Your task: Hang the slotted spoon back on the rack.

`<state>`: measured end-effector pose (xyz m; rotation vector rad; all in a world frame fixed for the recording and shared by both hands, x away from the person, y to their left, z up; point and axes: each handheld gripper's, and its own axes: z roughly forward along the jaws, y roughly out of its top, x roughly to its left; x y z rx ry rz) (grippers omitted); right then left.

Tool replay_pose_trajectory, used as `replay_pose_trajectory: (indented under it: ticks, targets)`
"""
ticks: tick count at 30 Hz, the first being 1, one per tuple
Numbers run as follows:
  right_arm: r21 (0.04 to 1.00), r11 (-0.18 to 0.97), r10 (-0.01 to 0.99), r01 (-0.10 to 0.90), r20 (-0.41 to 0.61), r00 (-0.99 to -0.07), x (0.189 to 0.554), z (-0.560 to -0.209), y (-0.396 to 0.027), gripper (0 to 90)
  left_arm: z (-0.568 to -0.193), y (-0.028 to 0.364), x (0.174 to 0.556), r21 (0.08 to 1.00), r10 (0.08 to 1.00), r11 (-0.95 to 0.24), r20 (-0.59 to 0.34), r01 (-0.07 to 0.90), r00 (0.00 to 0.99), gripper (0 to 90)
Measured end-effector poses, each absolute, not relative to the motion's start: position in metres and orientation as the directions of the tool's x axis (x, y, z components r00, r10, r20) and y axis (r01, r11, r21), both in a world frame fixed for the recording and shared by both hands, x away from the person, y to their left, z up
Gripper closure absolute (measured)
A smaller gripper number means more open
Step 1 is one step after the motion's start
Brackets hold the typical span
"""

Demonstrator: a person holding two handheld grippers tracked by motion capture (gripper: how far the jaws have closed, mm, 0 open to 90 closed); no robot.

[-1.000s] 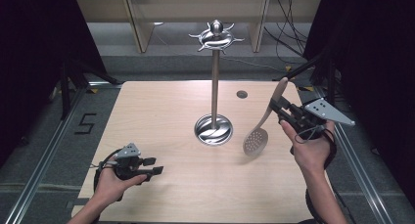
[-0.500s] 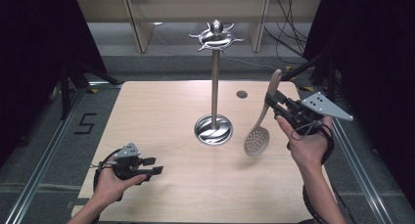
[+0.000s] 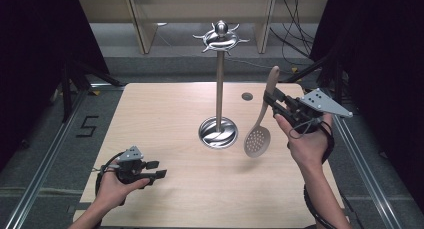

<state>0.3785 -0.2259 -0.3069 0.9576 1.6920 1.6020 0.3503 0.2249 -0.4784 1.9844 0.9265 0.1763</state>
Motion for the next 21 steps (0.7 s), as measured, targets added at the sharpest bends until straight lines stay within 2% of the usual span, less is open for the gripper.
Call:
replay_pose_trajectory:
  ticks: [21]
  targets:
    - [0.996,0.032,0.831,0.088,0.023,-0.556,0.386,-0.297,-0.202,70.2,-0.478,0.225,0.35,0.782,0.669,-0.31,-0.226,0.541,0.708,47.9]
